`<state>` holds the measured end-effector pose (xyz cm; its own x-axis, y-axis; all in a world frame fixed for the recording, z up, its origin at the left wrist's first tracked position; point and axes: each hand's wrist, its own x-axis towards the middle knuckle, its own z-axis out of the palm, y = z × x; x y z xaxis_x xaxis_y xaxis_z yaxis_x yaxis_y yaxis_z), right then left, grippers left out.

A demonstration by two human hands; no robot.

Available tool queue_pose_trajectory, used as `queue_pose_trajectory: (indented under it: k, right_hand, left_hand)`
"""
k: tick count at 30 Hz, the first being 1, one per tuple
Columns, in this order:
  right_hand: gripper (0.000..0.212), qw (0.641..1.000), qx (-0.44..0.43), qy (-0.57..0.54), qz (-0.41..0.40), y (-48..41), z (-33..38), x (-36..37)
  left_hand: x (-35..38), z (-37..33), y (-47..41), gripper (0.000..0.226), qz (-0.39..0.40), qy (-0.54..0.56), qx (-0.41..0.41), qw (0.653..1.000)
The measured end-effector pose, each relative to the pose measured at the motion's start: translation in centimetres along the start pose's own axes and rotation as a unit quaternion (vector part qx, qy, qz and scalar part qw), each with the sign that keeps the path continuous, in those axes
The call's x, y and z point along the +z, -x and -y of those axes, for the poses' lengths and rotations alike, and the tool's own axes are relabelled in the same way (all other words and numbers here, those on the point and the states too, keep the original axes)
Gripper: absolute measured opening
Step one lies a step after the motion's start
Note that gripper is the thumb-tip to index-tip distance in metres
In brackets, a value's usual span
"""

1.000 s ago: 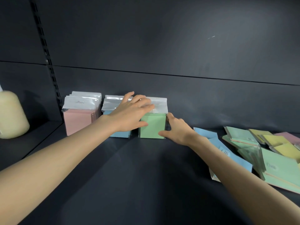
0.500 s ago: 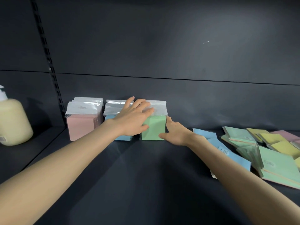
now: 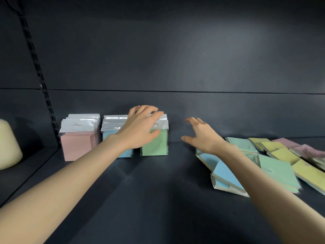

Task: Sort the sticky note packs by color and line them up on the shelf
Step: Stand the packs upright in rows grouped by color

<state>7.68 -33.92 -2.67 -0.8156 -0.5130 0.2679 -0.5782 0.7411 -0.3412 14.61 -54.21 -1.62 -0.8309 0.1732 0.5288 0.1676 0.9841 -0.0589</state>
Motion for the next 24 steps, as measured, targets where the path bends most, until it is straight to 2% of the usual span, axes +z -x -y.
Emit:
queue_pose_trajectory:
  k: [4, 8, 13, 17, 21, 23, 24]
  right_hand:
    - [0.056, 1.000, -0.005, 0.007, -0.024, 1.8, -2.4, -1.8]
    - [0.051, 1.000, -0.009, 0.009, -0.013, 3.9, -5.7, -3.2]
    - [0.045, 0.998, -0.021, -0.015, 0.051, 6.2, -9.7, -4.6]
    - [0.040, 0.989, -0.028, -0.093, 0.110, 6.9, -12.0, -5.0]
    - [0.043, 0.971, -0.016, -0.153, 0.183, 6.9, -13.3, -5.6]
    - [0.046, 0.963, -0.018, -0.164, 0.213, 6.9, -13.4, -5.7]
    - [0.048, 0.960, -0.021, -0.167, 0.224, 6.8, -13.4, -5.6]
  left_hand:
    - [0.1, -3.2, -0.1, 0.046, -0.028, 0.032, -0.001, 0.999]
    - [1.2, -7.2, 0.1, 0.044, 0.002, 0.092, -0.045, 0.995]
    - [3.0, -12.2, 0.3, 0.041, 0.098, 0.179, -0.106, 0.973]
    - [3.8, -15.1, 0.2, 0.042, 0.162, 0.274, -0.167, 0.933]
    - [3.7, -17.1, 0.0, 0.053, 0.179, 0.280, -0.222, 0.917]
    - [3.6, -17.7, -0.1, 0.066, 0.206, 0.269, -0.228, 0.913]
    - [3.6, -17.9, 0.0, 0.065, 0.221, 0.271, -0.230, 0.908]
